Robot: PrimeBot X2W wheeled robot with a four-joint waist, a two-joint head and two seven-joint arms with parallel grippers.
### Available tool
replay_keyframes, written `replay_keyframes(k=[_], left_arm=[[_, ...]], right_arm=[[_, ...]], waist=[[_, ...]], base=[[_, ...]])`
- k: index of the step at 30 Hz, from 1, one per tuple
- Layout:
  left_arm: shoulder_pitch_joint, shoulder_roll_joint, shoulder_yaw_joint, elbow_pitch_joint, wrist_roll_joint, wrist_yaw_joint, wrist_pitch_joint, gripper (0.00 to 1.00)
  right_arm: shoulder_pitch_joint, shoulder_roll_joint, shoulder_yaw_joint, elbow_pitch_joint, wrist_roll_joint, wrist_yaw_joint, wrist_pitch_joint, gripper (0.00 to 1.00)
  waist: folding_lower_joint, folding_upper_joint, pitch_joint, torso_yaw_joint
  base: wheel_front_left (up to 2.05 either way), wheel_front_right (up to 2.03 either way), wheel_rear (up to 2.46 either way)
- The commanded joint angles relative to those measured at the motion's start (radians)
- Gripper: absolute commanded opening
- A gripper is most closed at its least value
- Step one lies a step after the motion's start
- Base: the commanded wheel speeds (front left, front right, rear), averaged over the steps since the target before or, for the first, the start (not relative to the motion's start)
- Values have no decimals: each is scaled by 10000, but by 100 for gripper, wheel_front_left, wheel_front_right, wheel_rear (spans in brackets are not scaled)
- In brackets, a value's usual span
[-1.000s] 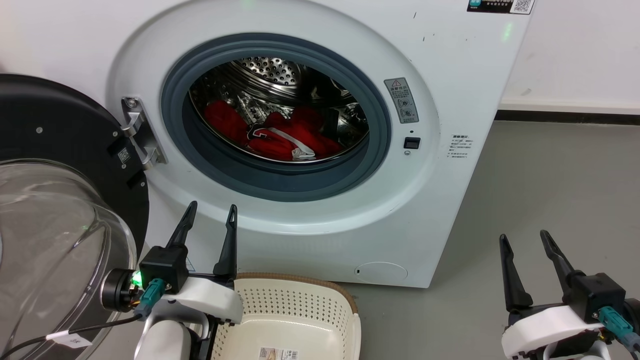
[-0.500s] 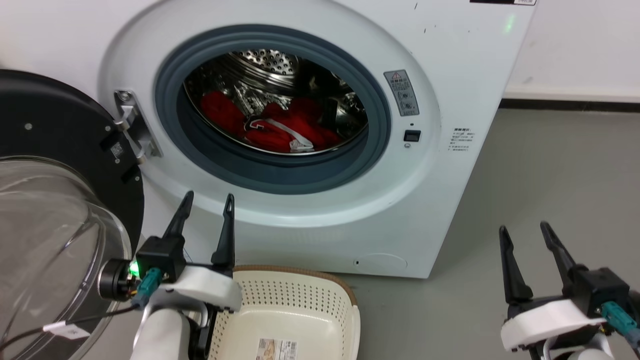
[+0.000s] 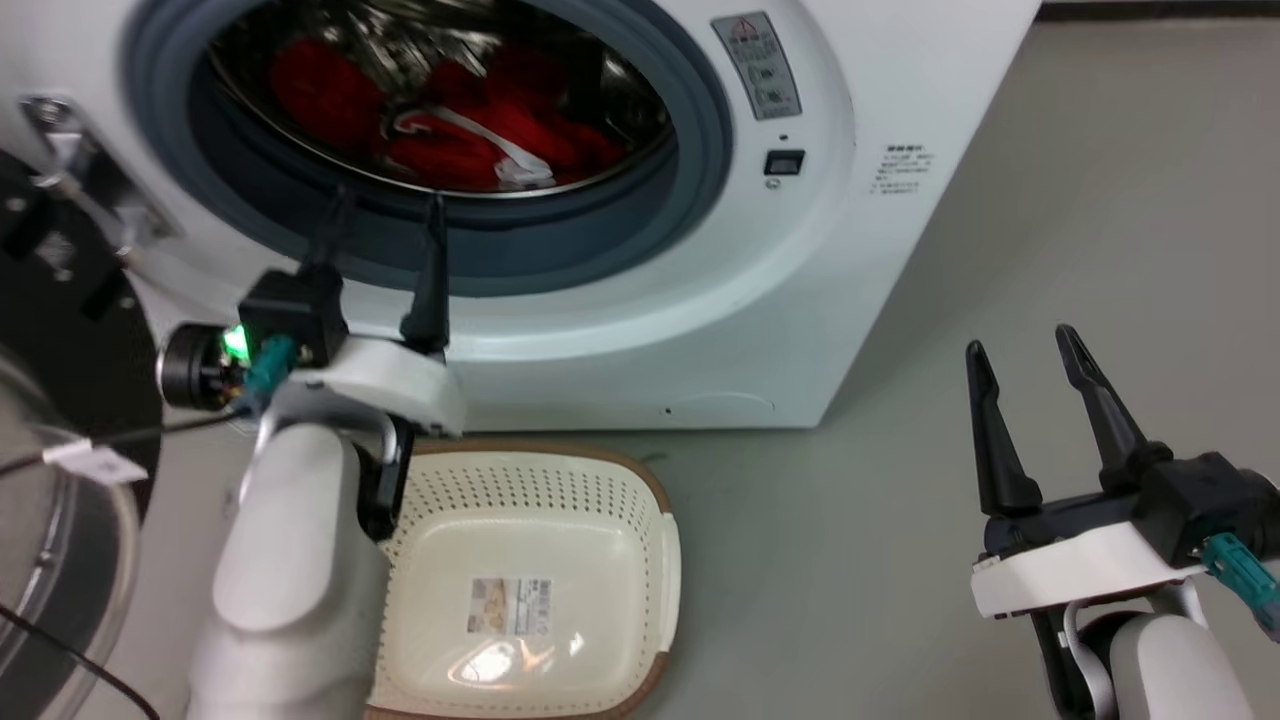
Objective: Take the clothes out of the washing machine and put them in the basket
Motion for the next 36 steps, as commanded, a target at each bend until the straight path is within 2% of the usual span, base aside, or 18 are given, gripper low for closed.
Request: replay_keyframes(k=[1, 5, 15, 16, 19, 29, 36], left_arm=[[-328, 98, 73, 225, 58, 43, -24, 100], [-1474, 272, 109, 1243, 73, 94, -24, 100], [-4621, 667, 36, 3786, 87, 80, 13, 100], [-5646, 831, -64, 4559, 103, 16, 188, 100], [-6572, 899, -152, 5299, 79, -24, 531, 100], [-8753, 1744, -235, 7352, -118, -213, 2412, 100], [-9543, 2219, -456, 8177, -218, -305, 4567, 100]], right_arm=[[-195, 20, 77, -51, 44, -5, -53, 100], [-412, 20, 203, -135, 204, -3, -182, 100], [-832, 22, 566, -881, 458, -5, -426, 100], [-955, 22, 745, -1016, 539, -3, -481, 100], [-1075, 22, 988, -1069, 587, -3, -528, 100], [-1298, 20, 1916, -787, 1155, -5, -649, 100], [-1459, 20, 2461, -479, 1518, -3, -690, 100]], waist=[[0, 0, 688, -514], [0, 0, 1392, -780], [0, 0, 3269, -929], [0, 0, 3675, -995], [0, 0, 4025, -1090], [0, 0, 4533, -1855], [0, 0, 4738, -2285]], base=[[0, 0, 0], [0, 0, 0], [0, 0, 0], [0, 0, 0], [0, 0, 0], [0, 0, 0], [0, 0, 0]])
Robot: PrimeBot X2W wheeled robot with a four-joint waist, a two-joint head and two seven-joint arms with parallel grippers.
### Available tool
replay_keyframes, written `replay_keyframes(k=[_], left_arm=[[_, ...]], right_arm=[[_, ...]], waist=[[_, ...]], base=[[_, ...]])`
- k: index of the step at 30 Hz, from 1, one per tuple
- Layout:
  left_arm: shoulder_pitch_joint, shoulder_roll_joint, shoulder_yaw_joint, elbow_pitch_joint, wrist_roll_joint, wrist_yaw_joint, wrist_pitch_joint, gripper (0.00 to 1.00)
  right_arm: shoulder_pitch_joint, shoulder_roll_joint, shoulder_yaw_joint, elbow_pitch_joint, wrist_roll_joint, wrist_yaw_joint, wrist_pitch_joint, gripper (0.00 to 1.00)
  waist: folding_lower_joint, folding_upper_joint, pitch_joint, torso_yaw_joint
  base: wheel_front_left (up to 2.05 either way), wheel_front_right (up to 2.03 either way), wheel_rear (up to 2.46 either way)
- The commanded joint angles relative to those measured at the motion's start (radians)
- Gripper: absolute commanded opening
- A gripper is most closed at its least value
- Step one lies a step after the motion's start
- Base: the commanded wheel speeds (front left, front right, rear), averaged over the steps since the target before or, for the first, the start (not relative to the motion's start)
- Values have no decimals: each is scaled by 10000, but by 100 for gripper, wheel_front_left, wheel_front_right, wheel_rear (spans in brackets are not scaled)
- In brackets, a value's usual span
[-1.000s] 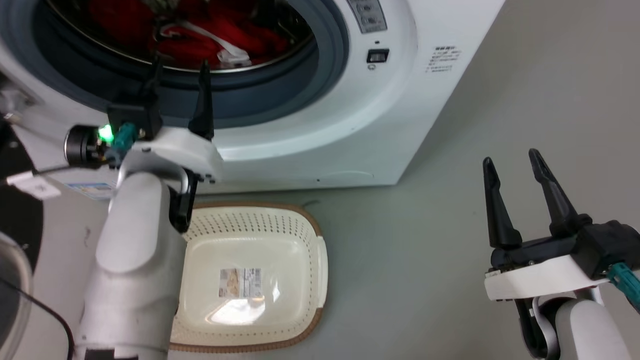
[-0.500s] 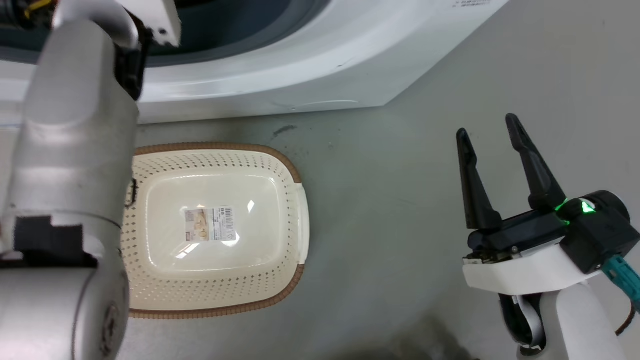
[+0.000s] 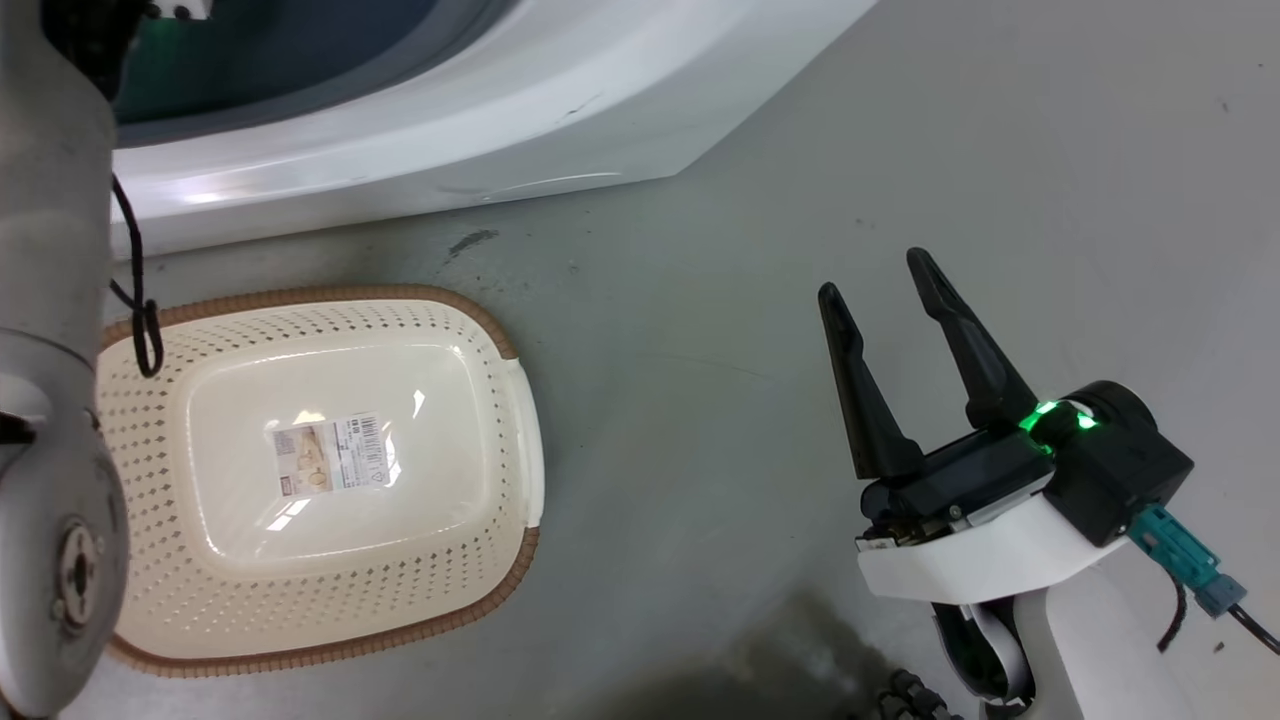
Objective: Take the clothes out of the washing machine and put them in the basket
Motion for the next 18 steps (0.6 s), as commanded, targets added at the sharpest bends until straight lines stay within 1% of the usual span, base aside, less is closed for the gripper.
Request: replay_keyframes(k=[1, 2, 3, 4, 5, 8, 11, 15, 18], left_arm=[[-216, 111, -65, 78, -56, -38, 345, 100], [-267, 149, -106, 111, -73, -46, 566, 85], [-328, 189, -131, 143, -95, -53, 771, 43], [-393, 234, -161, 155, -107, -51, 930, 10], [-437, 293, -186, 164, -110, -48, 1034, 0], [-552, 358, -287, 148, -75, -30, 1142, 0], [-470, 363, -329, -60, -106, 83, 655, 0], [-8, 317, -426, -450, -79, 201, -627, 0], [334, 188, -468, -776, -102, 328, -1824, 0]], right_arm=[[-237, 20, 80, -1, 110, -3, -57, 100], [-239, 20, 120, -18, 167, -3, -57, 100], [-235, 20, 162, -35, 228, -5, -59, 100], [-261, 20, 194, -49, 279, -5, -57, 100], [-290, 20, 213, -65, 315, -3, -51, 100], [-332, 20, 224, -45, 387, -3, -53, 100], [-386, 20, 169, 26, 443, -5, -54, 100], [-460, 19, 53, 152, 429, -3, -53, 100], [-535, 20, -39, 242, 352, -5, -54, 100]], waist=[[-1, 0, 99, -135], [-1, 0, 120, -177], [-1, 0, 146, -212], [-1, 0, 182, -246], [-1, 0, 205, -271], [-1, 0, 263, -307], [-1, 0, 261, -277], [-1, 0, 79, -141], [-1, 0, -188, 34]], base=[[0, 0, 0], [0, 0, 0], [0, 0, 0], [0, 0, 0], [0, 0, 0], [0, 0, 0], [0, 0, 0], [0, 0, 0], [0, 0, 0]])
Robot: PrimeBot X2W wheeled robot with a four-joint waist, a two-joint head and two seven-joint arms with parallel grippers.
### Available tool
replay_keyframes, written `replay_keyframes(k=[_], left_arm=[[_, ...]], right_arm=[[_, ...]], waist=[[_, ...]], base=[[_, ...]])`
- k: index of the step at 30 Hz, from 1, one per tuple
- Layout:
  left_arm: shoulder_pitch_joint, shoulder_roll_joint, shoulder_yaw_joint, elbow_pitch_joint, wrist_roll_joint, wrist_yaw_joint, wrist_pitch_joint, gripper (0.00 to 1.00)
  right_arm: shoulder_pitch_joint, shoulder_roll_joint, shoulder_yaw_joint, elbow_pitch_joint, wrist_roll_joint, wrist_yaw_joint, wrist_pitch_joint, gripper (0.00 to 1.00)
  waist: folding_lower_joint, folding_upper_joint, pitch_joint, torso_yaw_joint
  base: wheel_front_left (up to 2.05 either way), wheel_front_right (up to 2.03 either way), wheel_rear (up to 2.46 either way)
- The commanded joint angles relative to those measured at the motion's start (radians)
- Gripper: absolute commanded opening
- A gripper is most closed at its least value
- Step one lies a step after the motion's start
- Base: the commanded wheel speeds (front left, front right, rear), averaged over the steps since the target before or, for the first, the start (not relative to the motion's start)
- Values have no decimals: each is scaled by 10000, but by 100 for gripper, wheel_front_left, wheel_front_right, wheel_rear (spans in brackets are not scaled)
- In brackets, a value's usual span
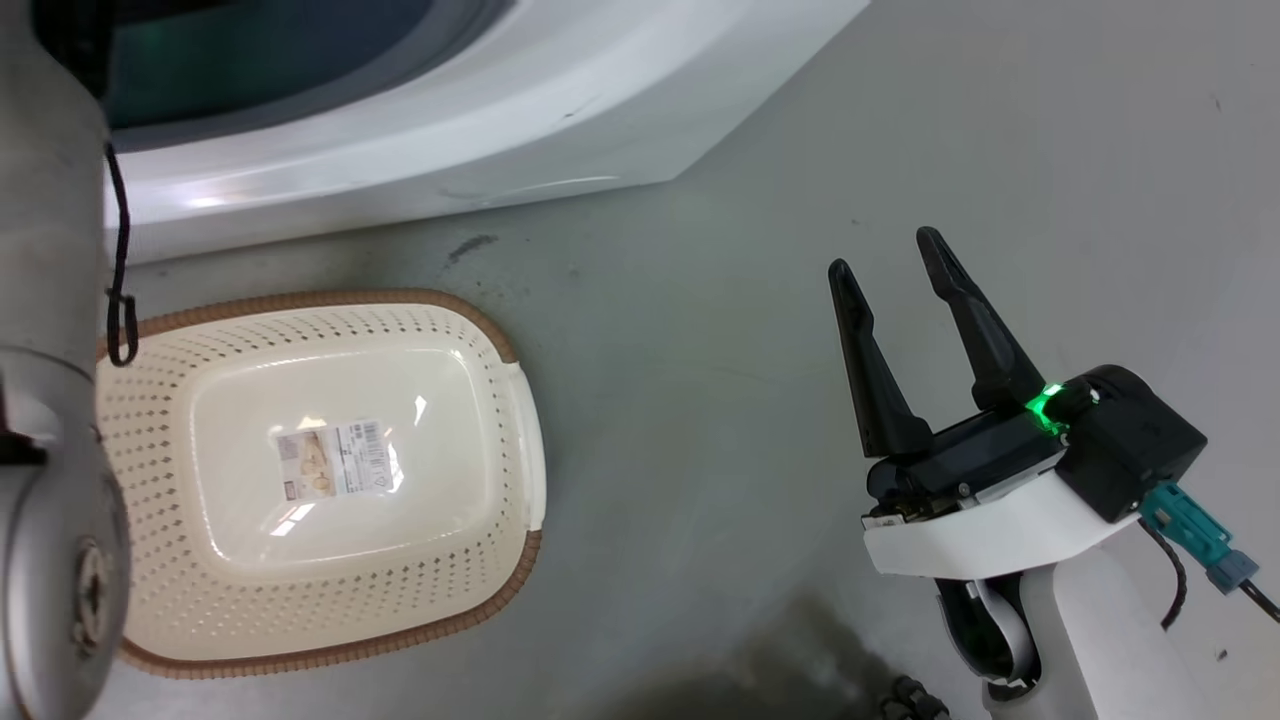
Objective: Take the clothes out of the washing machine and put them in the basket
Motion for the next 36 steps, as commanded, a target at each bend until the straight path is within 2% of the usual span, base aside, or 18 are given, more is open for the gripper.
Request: replay_keyframes(k=[1, 5, 9, 11, 16, 19, 26, 36], left_arm=[[346, -112, -61, -164, -1, 83, -629, 0], [1048, -307, -202, -400, 38, 280, -2192, 0], [1953, -543, -120, -753, -173, 364, -2834, 0], [2508, -684, -39, -1111, -296, 357, -2914, 0], [4357, -950, 404, -3104, -699, 496, -2927, 0], [5565, -1245, 653, -4132, -1011, 413, -2922, 0], [8173, -1559, 918, -6638, -1002, 410, -2925, 0], [11209, -1997, 614, -9663, -708, 600, -2924, 0]], right_arm=[[-172, 19, -45, 72, -80, -3, -38, 100], [1, 17, -158, 276, -197, -3, -37, 100], [314, 19, -253, 526, -270, -3, -38, 100], [508, 17, -294, 668, -323, -3, -39, 100], [969, 17, -324, 948, -444, -3, -39, 100], [1249, 16, -364, 1124, -490, -5, 14, 100], [1858, 16, -521, 1146, -545, -5, 347, 100], [2733, 16, -987, 825, -568, -3, 693, 100]], waist=[[-1, 0, -315, 188], [-1, 0, -970, 420], [-1, 0, -1823, 624], [-1, 0, -2321, 721], [-1, 0, -3403, 941], [-1, 0, -4030, 1100], [-1, 0, -5387, 1415], [-1, 0, -6690, 1993]], base=[[0, 0, 0], [0, 0, 0], [0, 0, 0], [0, 0, 0], [0, 0, 0], [0, 0, 0], [0, 0, 0], [0, 0, 0]])
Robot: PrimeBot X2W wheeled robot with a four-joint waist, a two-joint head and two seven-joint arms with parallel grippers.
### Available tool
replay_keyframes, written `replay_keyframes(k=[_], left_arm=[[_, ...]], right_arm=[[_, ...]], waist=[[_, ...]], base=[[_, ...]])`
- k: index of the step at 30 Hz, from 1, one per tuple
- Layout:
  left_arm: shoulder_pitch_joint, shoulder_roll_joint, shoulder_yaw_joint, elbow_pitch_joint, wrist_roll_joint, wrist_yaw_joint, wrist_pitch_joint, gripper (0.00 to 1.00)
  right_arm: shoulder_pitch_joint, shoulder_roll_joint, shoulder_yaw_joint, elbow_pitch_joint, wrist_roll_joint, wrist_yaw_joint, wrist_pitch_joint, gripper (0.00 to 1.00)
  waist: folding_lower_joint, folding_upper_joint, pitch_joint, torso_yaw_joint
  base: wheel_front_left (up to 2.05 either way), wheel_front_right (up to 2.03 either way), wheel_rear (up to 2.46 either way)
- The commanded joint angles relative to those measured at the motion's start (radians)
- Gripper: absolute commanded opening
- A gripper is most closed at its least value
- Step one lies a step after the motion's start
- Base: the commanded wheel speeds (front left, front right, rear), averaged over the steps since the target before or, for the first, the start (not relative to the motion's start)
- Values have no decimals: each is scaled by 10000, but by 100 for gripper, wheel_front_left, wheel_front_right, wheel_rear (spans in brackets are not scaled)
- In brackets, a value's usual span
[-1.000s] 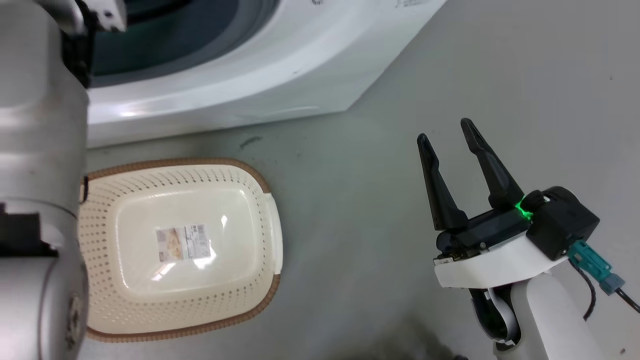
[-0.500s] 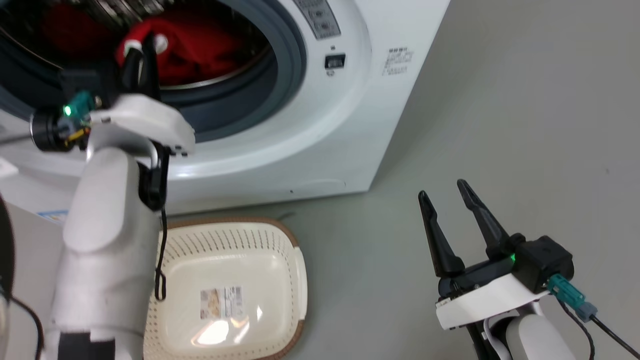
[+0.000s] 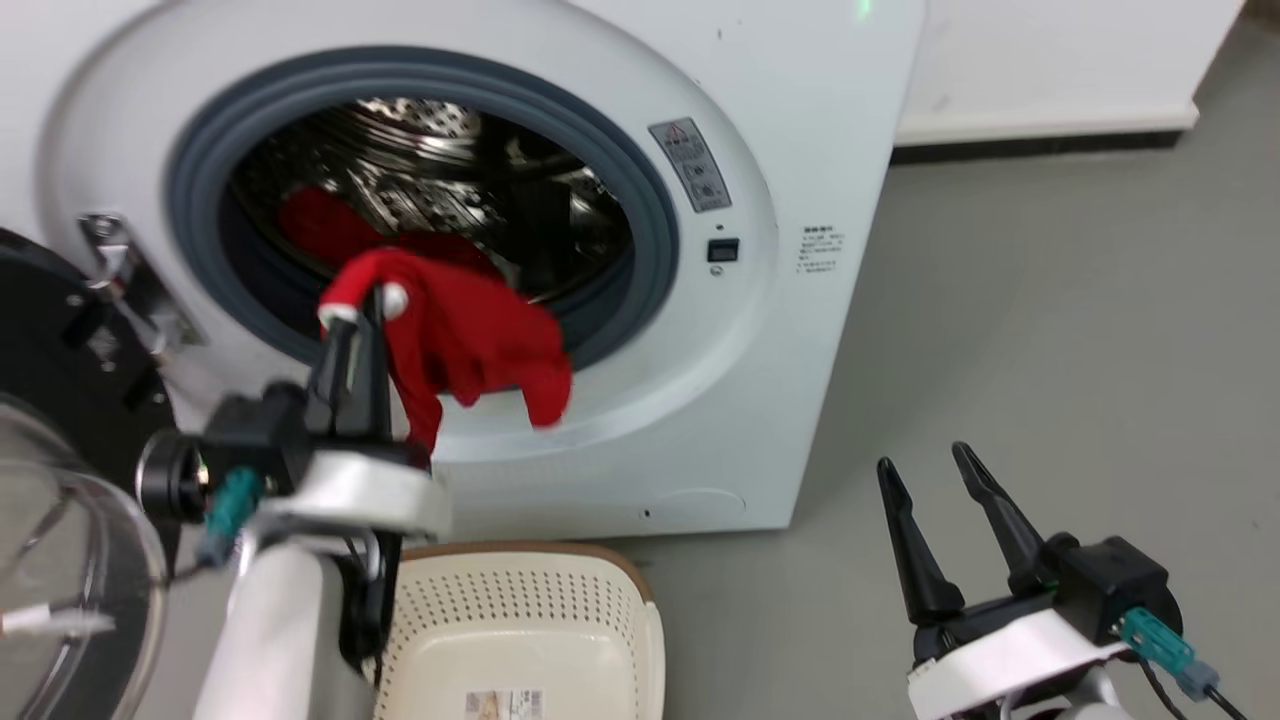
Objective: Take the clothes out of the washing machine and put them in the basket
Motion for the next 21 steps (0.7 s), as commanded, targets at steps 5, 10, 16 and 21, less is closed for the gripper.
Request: replay_keyframes(k=[5, 10, 16, 21], left_arm=[[1795, -217, -280, -1714, -31, 263, 371, 0], [3463, -458, -674, -2936, -329, 610, 880, 0], [4498, -624, -973, -1802, -899, 1073, 741, 0], [3516, -679, -1190, 311, -1394, 939, 184, 0]], right_arm=[[526, 10, -354, -324, -85, -3, 142, 100], [665, 11, -701, -572, -205, -3, 251, 100], [315, 10, -908, -854, -310, -3, 318, 100], [-71, 8, -882, -1059, -423, -3, 389, 100]], waist=[[4, -1, -636, 715], [4, -1, -549, 1151], [4, -1, 120, 1504], [4, -1, 1144, 1581]], base=[[0, 0, 0], [0, 0, 0], [0, 0, 0], [0, 0, 0]])
